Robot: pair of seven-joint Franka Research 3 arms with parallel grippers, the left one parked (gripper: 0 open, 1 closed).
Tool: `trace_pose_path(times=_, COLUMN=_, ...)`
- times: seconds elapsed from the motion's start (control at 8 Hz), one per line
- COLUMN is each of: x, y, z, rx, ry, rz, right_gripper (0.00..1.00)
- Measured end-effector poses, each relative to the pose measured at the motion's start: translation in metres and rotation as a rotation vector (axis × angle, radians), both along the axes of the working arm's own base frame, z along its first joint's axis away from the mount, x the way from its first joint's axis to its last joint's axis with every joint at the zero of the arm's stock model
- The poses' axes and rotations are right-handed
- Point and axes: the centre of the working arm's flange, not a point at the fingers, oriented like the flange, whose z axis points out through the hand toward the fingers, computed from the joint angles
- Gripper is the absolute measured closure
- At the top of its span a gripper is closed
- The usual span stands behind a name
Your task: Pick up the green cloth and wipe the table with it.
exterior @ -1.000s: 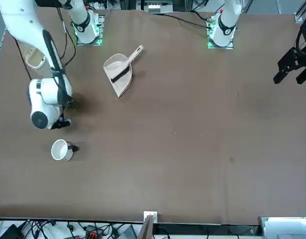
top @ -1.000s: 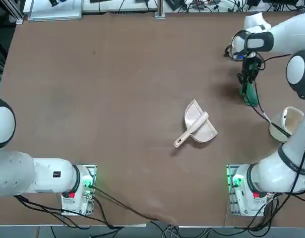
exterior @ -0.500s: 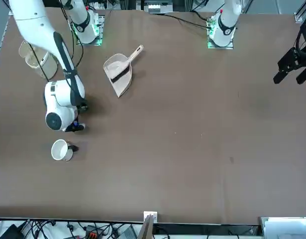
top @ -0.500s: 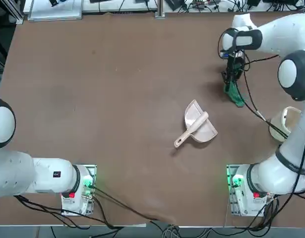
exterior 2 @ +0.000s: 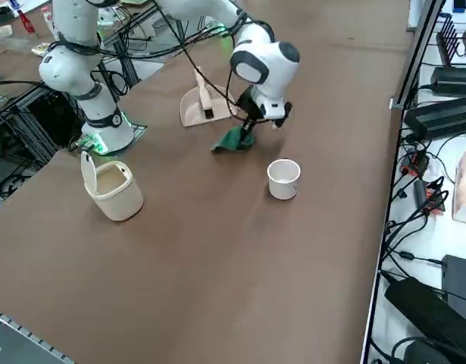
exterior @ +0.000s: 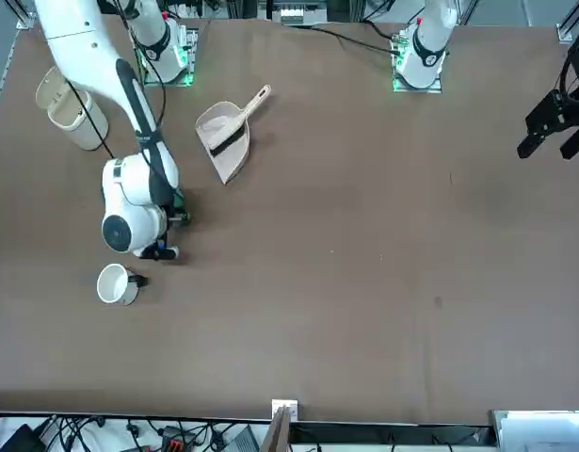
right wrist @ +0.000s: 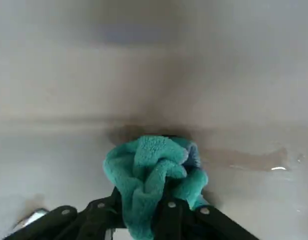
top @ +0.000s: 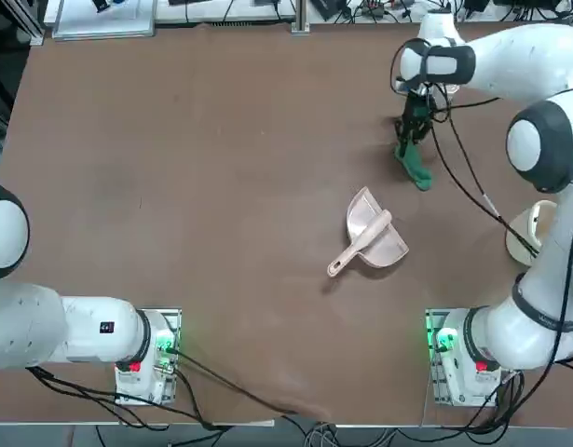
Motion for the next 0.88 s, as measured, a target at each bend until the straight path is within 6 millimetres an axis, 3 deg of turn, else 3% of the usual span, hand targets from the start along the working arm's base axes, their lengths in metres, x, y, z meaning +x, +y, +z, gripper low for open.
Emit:
trace_pose_path(times=0.12, x=0.001, y=-0.011, z=-0.003, rx=-0.002, ry=0.007, rz=0.037, right_gripper=0.89)
trace_pose_path(times=0.25, x=0.004, y=-0.036, z=-0.005, rx=-0.006, ry=0.012, rz=0.089, right_gripper=0.89)
trace_pose_path(times=0.62, x=0.009, y=-0.148, z=-0.008, rx=-0.036, ry=0.050, rz=0.225, right_gripper=0.89)
trace_pose_path(times=0.88, x=0.005, y=-0.207, z=-0.007, rx=-0.062, ry=0.072, rz=0.284, right_gripper=0.89)
